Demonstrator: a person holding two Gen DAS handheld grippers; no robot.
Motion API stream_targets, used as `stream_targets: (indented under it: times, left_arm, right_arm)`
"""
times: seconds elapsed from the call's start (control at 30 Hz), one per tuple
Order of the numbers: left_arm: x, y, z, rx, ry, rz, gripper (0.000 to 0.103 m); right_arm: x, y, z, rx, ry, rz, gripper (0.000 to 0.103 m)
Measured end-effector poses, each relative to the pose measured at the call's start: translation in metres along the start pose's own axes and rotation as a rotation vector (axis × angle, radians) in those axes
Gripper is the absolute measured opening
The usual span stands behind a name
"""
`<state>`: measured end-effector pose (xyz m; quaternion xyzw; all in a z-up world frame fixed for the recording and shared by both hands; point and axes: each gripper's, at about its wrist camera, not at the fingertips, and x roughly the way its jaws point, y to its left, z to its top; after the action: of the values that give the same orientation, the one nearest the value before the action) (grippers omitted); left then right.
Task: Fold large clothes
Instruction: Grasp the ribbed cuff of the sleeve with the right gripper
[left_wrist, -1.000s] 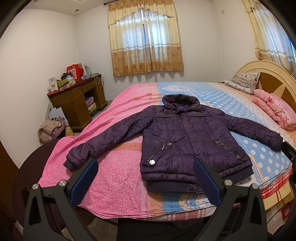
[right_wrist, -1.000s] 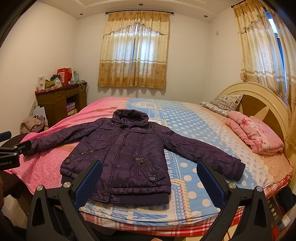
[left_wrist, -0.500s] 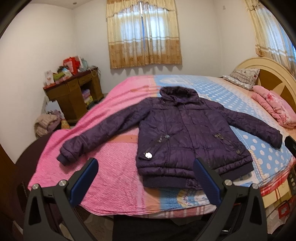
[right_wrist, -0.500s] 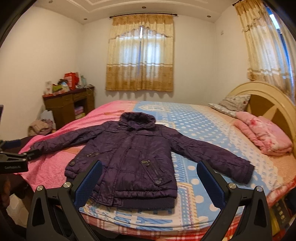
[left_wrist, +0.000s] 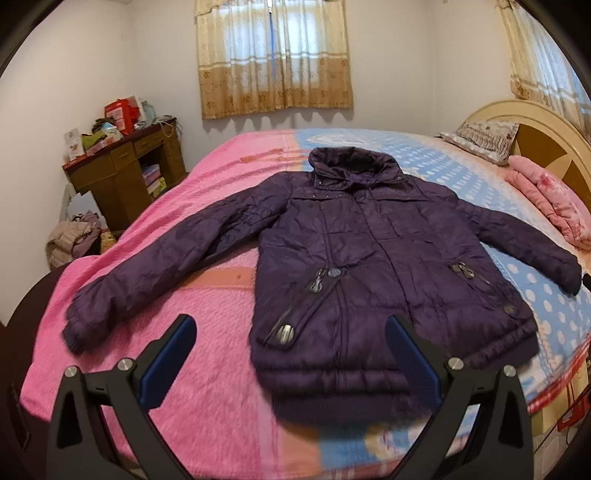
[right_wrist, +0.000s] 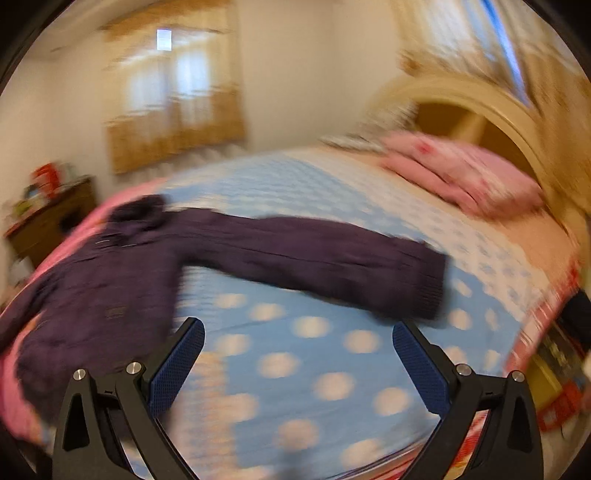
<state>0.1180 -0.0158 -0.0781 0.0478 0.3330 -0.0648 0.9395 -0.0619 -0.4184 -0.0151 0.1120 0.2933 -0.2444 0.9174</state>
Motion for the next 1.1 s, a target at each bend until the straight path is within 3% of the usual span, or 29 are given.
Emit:
stream_targets:
  times: [0.1, 0.23, 0.43, 0.57, 0.6, 0.63, 0.7, 0.73, 0.8, 0.9, 1.1]
  left_arm:
    - [0.020, -0.007, 0.011, 0.013, -0.025, 0.023, 0.103]
    - [0.047, -0.007, 0.025, 0.006, -0.051, 0.047, 0.103]
    - [0.076, -0.006, 0.028, -0.014, -0.038, 0.086, 0.103]
    - [0.091, -0.005, 0.026, -0.025, -0.008, 0.100, 0.103]
    - [0.092, -0.003, 0.024, -0.028, 0.003, 0.105, 0.103]
    - [0.095, -0.002, 0.024, -0.036, 0.010, 0.106, 0.103]
    - [0.097, 0.003, 0.024, -0.059, 0.023, 0.100, 0.103]
    - [0.096, 0.005, 0.025, -0.073, 0.028, 0.099, 0.103]
    - [0.092, 0.010, 0.024, -0.098, 0.035, 0.088, 0.103]
    - [0.085, 0.014, 0.023, -0.102, 0.023, 0.088, 0.103]
    - [0.072, 0.030, 0.027, -0.138, -0.008, 0.097, 0.103]
  right_arm:
    - [0.031, -0.052, 0.010, 0.166, 0.055, -0.023, 0.102]
    - [0.058, -0.104, 0.021, 0.356, 0.059, -0.036, 0.102]
    - [0.103, -0.152, 0.026, 0.473, 0.129, -0.045, 0.102]
    - [0.130, -0.159, 0.021, 0.522, 0.179, 0.093, 0.100]
    - [0.133, -0.157, 0.021, 0.513, 0.179, 0.090, 0.097]
    - [0.135, -0.155, 0.023, 0.489, 0.176, 0.085, 0.078]
    - [0.139, -0.154, 0.025, 0.499, 0.192, 0.140, 0.053]
    - [0.141, -0.156, 0.025, 0.522, 0.200, 0.174, 0.048]
    - [0.140, -0.154, 0.026, 0.526, 0.206, 0.220, 0.043]
    - [0.131, -0.146, 0.032, 0.494, 0.193, 0.222, 0.039]
    - [0.096, -0.127, 0.075, 0.421, 0.090, 0.238, 0.037]
